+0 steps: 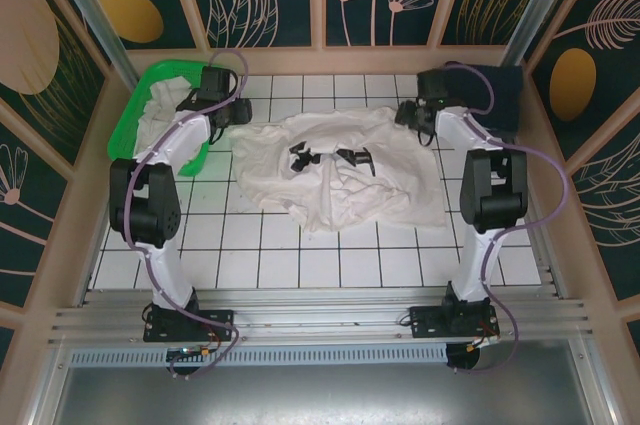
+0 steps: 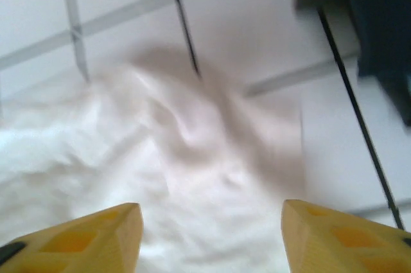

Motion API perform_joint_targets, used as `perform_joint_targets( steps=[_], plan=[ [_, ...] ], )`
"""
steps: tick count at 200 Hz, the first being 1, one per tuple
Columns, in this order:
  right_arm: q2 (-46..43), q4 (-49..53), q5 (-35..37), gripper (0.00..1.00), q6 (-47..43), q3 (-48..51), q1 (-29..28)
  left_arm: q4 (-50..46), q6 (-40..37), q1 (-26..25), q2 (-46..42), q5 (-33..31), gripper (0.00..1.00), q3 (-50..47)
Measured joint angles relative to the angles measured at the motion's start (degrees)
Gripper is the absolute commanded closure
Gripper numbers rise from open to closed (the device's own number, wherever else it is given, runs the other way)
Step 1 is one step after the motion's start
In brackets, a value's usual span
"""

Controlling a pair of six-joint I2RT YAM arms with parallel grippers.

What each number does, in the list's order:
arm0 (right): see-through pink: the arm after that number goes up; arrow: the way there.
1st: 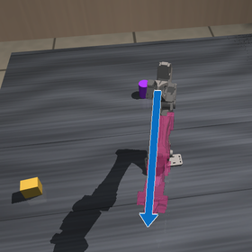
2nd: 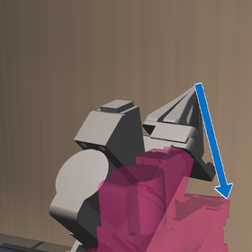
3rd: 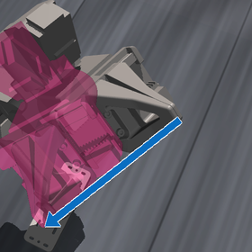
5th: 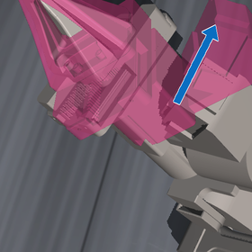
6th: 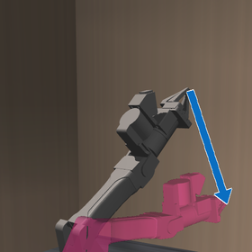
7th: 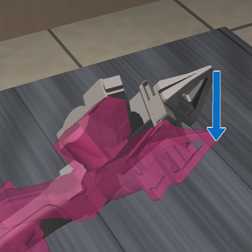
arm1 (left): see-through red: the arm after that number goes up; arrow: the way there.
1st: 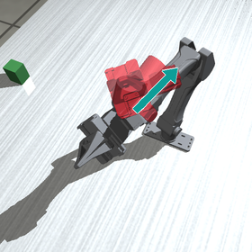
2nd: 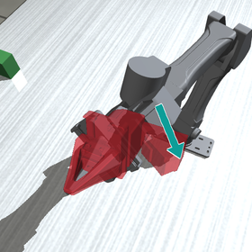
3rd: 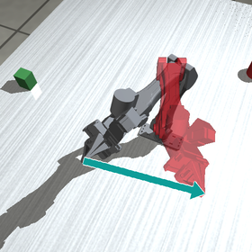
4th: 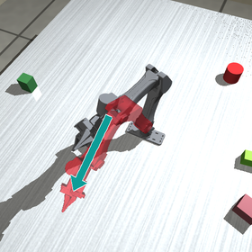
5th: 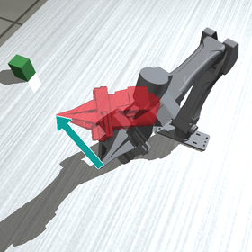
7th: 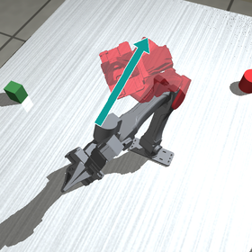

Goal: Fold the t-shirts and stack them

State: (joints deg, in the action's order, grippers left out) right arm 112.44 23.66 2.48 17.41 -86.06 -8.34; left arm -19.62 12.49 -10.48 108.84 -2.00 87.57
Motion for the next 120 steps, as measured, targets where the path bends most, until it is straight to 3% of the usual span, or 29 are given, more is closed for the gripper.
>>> perform_joint_targets(
  steps=[26,49,70,85,101,120],
  plan=[
    [-10.0,2.1,2.7,0.25,1.8,13.9,-0.2,1.4,1.2,-2.0,-8.8,-0.2,0.48,-9.1],
    [-24.1,3.0,4.2,0.24,5.7,27.8,-0.1,4.8,4.5,-9.2,-18.4,0.5,0.47,-21.8],
    [-30.4,1.5,3.1,0.25,8.7,35.9,0.0,10.7,8.7,-14.4,-18.4,4.5,0.50,-31.9],
    [-29.7,-0.4,0.5,0.26,10.2,39.0,0.0,11.7,10.7,-14.5,-13.2,5.7,0.57,-35.5],
    [-26.3,-3.0,-2.1,0.32,10.8,39.8,-0.1,12.8,12.0,-13.8,-7.0,4.2,0.76,-34.7],
    [-22.4,-6.7,-3.4,0.33,11.5,39.7,0.1,15.1,11.9,-13.4,-5.0,1.6,0.89,-30.3]
  ],
)
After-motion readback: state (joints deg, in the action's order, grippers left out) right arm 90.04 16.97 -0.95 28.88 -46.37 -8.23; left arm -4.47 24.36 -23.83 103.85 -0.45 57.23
